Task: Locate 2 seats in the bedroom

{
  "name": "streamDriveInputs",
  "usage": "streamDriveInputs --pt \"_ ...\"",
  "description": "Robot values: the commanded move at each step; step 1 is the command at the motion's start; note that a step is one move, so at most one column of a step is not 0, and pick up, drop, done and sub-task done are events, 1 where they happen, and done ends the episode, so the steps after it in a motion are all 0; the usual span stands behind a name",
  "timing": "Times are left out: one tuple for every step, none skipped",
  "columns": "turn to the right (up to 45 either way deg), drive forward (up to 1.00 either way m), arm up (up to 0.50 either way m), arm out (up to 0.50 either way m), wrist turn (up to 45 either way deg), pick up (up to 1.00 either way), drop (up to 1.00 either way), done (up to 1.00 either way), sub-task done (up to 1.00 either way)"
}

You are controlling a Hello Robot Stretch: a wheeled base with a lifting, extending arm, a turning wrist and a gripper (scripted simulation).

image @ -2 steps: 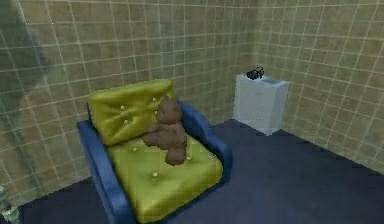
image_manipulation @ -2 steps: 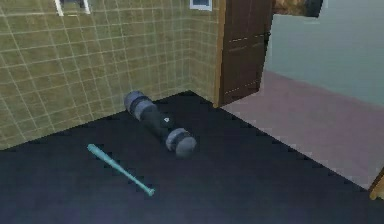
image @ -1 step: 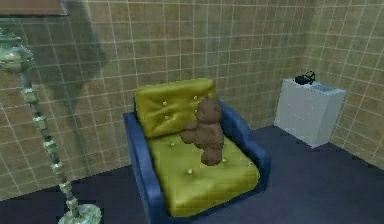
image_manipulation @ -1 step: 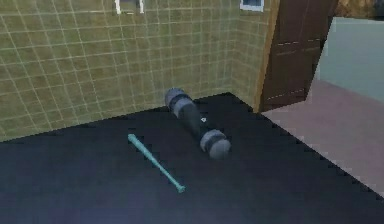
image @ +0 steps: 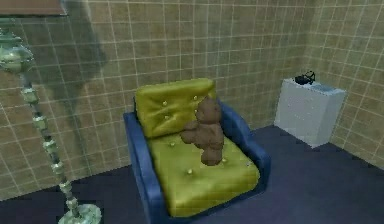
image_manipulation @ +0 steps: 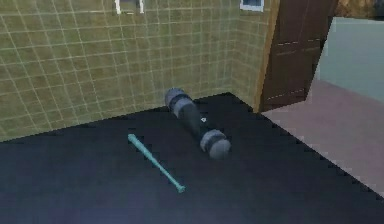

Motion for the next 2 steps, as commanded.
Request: streamDriveInputs --pt "-45.0 0.0 0.0 0.0 0.0 0.0 0.0 0.0 0.0" --pt "-45.0 0.0 0.0 0.0 0.0 0.0 0.0 0.0 0.0"
